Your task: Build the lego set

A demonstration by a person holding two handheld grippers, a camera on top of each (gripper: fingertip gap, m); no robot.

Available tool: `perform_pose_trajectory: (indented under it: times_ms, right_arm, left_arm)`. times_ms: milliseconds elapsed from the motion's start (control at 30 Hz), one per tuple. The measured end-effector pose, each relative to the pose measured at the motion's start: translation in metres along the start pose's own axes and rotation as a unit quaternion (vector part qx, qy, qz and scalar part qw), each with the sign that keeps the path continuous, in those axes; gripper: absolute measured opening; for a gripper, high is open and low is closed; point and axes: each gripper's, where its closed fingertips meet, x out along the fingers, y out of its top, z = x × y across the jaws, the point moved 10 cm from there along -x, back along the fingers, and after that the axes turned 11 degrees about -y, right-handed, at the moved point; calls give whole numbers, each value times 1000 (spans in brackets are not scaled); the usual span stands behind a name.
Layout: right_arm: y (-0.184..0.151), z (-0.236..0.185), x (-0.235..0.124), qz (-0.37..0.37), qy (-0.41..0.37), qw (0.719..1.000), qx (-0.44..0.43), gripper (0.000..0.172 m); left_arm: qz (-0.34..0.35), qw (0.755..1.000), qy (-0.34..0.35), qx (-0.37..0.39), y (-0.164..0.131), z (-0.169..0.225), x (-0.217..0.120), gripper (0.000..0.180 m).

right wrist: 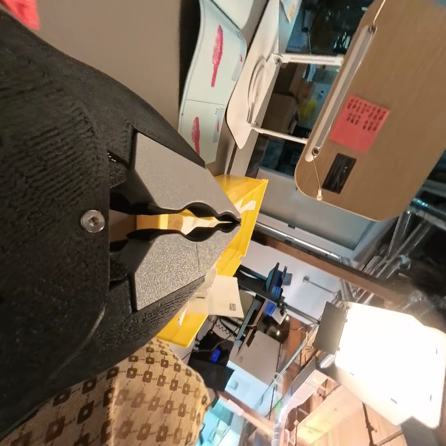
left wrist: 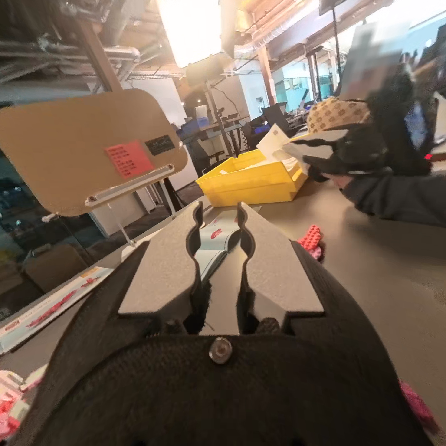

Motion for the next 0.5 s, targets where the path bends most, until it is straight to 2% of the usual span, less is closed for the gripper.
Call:
perform_pose_trajectory:
  times_ms: [100,267,500]
  right_arm:
    - [-1,-6,10,-10,-33,999,9,0]
    - [-4,-8,24,-19,-88,995,43,0]
    - [4,-17,28,21,-31,995,94,0]
  left_arm:
    - [16,999,-9,30,-2,8,-4,22]
    - [0,998,-22,54,-6,13,-1,20]
    - [11,1000,-6,12,-9,4,-3,15]
